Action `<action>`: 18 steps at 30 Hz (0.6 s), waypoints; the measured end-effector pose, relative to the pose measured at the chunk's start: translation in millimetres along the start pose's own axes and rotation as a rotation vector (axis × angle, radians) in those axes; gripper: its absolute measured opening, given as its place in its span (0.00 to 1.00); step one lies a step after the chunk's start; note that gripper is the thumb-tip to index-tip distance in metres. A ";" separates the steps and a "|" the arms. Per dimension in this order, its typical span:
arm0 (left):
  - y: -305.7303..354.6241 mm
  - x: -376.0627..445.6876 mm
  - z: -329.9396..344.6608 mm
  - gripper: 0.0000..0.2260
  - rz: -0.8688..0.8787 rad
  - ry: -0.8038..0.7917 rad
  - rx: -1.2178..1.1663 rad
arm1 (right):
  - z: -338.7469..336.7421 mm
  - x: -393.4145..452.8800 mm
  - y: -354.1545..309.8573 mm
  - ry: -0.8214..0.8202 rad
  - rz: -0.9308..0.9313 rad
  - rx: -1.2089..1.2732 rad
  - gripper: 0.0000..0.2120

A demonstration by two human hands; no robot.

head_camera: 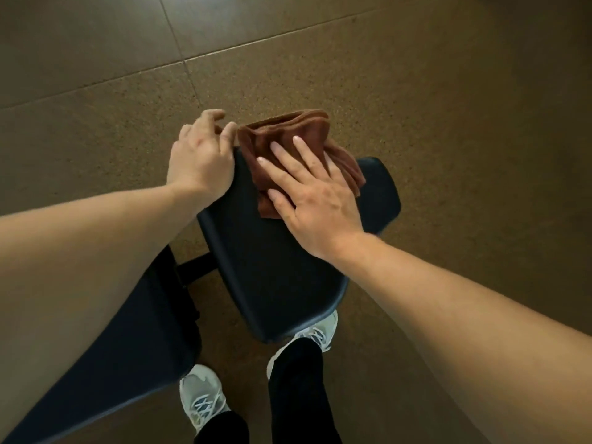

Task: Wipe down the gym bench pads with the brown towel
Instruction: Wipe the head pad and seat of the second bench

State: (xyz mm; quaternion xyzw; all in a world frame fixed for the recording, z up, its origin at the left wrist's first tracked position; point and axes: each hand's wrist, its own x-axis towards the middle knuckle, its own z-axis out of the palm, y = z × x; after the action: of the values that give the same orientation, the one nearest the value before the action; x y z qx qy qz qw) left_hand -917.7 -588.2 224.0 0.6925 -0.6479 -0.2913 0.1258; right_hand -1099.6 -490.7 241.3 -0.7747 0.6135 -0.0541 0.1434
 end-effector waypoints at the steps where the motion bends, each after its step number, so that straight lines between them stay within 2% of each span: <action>1: -1.7 -0.4 -0.7 0.24 0.078 -0.054 0.089 | 5.4 -15.4 -7.9 0.010 0.030 -0.001 0.24; 5: -21.7 -24.7 -8.7 0.31 0.204 -0.211 0.335 | 32.9 -99.2 -64.7 0.021 0.103 0.013 0.24; 8: -30.3 -50.0 -12.7 0.33 0.161 -0.255 0.357 | 52.7 -145.3 -99.2 -0.023 0.129 -0.014 0.24; 11: -29.7 -59.3 -17.0 0.37 0.113 -0.297 0.354 | 56.0 -153.1 -111.8 -0.058 0.222 -0.017 0.24; 14: -28.3 -56.5 -20.4 0.48 0.134 -0.343 0.495 | 41.1 -123.7 -91.3 -0.052 0.369 0.013 0.25; 18: -19.9 -52.7 -21.7 0.51 0.064 -0.406 0.582 | 2.1 -56.0 -12.1 -0.043 0.701 0.036 0.27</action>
State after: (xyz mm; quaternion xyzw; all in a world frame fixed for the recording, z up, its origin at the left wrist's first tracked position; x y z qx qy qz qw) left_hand -888.5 -538.9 243.1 0.6065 -0.7370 -0.2221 -0.1992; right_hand -1101.2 -433.8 247.9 -0.5151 0.8380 0.0042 0.1798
